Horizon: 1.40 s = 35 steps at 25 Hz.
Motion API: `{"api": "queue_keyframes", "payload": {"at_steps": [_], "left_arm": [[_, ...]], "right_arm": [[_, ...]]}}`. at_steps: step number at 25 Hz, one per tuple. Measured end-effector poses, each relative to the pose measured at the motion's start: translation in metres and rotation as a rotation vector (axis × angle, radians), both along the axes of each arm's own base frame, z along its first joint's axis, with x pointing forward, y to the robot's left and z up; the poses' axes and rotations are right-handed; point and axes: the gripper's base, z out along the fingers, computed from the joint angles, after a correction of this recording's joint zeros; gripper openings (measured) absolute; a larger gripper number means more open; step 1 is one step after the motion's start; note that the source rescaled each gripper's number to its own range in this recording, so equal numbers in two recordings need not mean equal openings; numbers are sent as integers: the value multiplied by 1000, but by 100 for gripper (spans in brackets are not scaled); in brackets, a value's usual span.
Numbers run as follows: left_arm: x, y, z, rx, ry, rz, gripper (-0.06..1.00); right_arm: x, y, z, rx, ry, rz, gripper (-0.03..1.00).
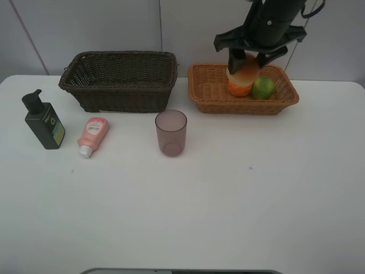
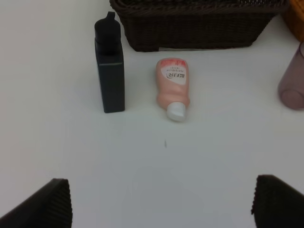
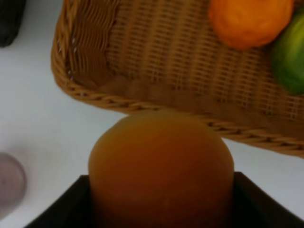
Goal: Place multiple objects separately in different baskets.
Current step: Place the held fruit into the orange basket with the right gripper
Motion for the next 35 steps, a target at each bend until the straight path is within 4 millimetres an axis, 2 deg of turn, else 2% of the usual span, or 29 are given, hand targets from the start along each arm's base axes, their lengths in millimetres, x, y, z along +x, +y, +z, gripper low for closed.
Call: {"api": "queue_keyframes", "payload": {"at_steps": [3, 10, 15, 20, 28, 30, 35], "left_arm": [[0, 0, 0, 0, 0, 0, 98], [0, 0, 0, 0, 0, 0, 98], [0, 0, 0, 0, 0, 0, 98], [0, 0, 0, 0, 0, 0, 98], [0, 0, 0, 0, 0, 0, 98], [0, 0, 0, 0, 0, 0, 98], [0, 0, 0, 0, 0, 0, 98]], "right_arm": [[15, -2, -12, 8, -2, -33, 0], [59, 16, -34, 18, -25, -36, 0], [84, 26, -62, 5, -40, -24, 0], [95, 31, -86, 19, -62, -8, 0], [96, 33, -89, 36, -71, -27, 0], [96, 32, -89, 35, -71, -27, 6], [96, 32, -89, 29, -59, -30, 38]]}}
